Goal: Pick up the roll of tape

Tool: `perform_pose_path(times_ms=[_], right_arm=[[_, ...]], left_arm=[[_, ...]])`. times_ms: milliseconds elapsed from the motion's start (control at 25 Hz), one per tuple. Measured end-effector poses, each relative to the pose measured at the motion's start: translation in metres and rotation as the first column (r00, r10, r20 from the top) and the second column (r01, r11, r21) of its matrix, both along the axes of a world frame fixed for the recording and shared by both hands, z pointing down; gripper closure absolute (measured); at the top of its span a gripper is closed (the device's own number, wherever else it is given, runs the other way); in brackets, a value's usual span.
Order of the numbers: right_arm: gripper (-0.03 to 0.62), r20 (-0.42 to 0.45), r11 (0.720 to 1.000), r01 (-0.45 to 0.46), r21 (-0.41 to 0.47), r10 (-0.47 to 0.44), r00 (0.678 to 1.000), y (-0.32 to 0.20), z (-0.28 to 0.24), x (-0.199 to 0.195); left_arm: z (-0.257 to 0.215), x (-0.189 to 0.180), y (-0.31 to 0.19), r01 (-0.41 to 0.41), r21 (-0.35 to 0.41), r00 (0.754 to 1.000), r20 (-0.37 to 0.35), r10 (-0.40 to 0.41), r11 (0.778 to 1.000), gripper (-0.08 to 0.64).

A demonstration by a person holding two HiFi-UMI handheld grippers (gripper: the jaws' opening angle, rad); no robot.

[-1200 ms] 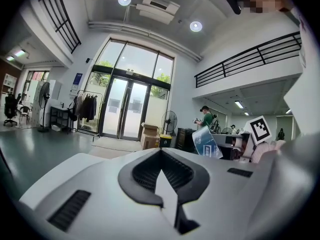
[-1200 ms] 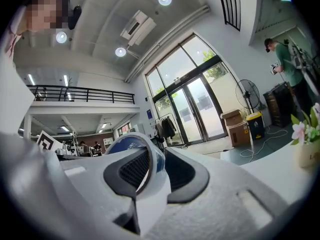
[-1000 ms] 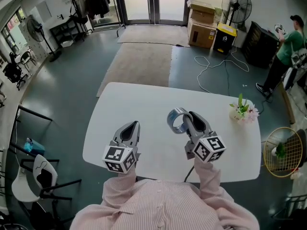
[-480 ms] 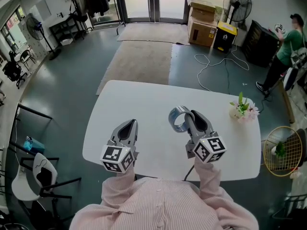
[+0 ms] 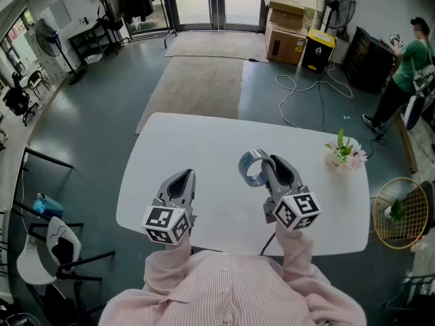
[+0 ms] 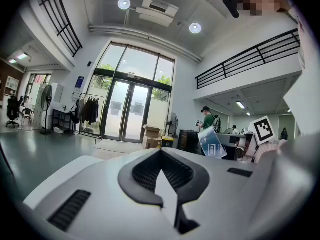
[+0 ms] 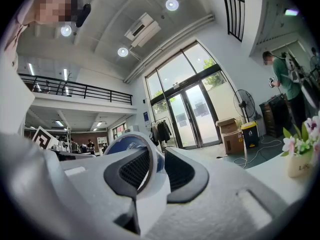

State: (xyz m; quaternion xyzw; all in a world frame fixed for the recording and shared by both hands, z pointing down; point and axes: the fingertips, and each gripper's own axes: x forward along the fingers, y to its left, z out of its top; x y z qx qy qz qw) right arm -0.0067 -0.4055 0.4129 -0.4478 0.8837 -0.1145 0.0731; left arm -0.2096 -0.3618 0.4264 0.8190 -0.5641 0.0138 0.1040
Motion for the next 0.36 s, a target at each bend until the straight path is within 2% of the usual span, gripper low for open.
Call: perform_pose_path(times_ms=[360], right_arm=[[0.498, -0.011, 1.0, -0.006, -0.001, 0.006, 1.0, -0.0024, 0.0001, 0.0007]], left_arm=[[-0.0006, 0.0019, -0.0016, 0.003, -0.006, 1.0, 0.002, -0.003, 1.0, 0.558]])
